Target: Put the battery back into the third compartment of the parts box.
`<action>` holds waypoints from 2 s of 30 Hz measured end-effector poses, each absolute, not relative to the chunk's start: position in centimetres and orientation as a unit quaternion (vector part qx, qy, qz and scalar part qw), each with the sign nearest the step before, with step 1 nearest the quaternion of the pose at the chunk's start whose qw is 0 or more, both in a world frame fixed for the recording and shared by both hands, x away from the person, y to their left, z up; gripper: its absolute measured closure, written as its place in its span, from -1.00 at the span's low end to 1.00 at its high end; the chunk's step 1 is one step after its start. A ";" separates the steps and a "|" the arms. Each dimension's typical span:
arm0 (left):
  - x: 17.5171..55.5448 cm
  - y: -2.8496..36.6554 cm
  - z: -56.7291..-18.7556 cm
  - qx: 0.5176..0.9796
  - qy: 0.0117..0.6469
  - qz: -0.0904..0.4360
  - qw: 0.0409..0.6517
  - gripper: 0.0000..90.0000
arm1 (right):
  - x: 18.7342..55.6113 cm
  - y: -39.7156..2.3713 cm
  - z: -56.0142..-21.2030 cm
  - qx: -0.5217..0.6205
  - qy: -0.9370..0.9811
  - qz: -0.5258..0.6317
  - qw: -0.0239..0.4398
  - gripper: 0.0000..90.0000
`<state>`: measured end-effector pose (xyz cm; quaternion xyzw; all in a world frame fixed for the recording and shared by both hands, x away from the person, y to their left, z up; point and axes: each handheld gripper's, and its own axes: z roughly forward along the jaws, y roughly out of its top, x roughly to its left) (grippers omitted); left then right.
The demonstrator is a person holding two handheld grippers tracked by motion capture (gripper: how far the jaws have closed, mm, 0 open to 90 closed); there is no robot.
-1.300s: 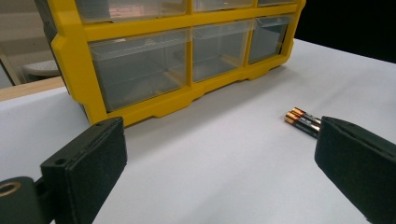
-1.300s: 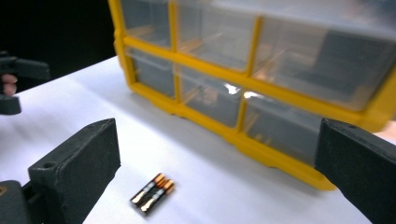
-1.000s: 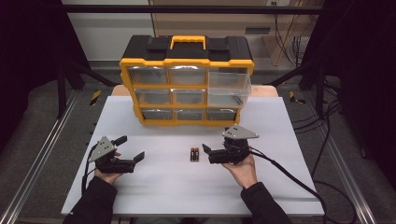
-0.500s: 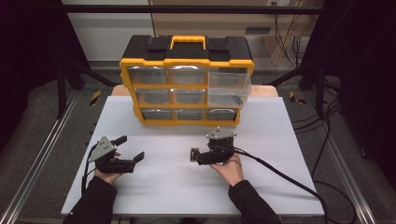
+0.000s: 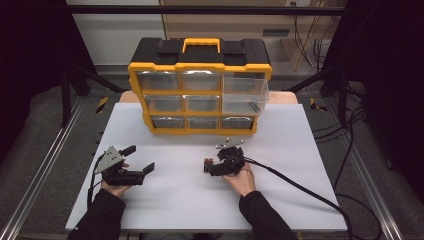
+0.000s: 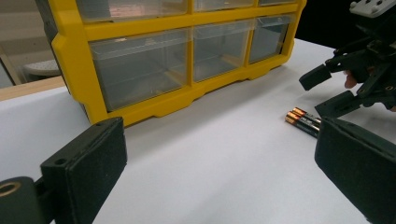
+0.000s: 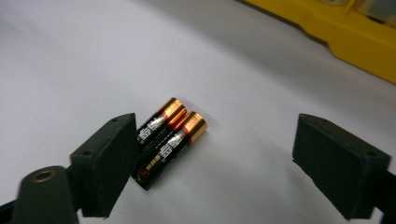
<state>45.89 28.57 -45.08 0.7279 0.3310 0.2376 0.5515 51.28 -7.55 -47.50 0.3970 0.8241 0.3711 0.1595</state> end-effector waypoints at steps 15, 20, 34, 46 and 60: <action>45.9 28.6 -45.1 0.728 0.331 0.238 0.551 -0.96 | 51.4 -7.5 -47.8 0.381 0.841 0.366 0.117 0.04; 45.9 28.6 -45.1 0.728 0.331 0.238 0.552 -0.96 | 51.3 -7.6 -47.8 0.377 0.846 0.360 0.112 0.22; 45.9 28.6 -45.1 0.727 0.332 0.238 0.552 -0.96 | 51.0 -7.6 -47.7 0.378 0.851 0.343 0.127 0.68; 45.9 28.6 -45.1 0.727 0.331 0.238 0.552 -0.96 | 51.0 -7.7 -47.6 0.377 0.851 0.341 0.128 0.71; 45.9 28.6 -45.1 0.727 0.331 0.238 0.552 -0.97 | 50.3 -8.4 -45.3 0.363 0.848 0.360 0.138 0.71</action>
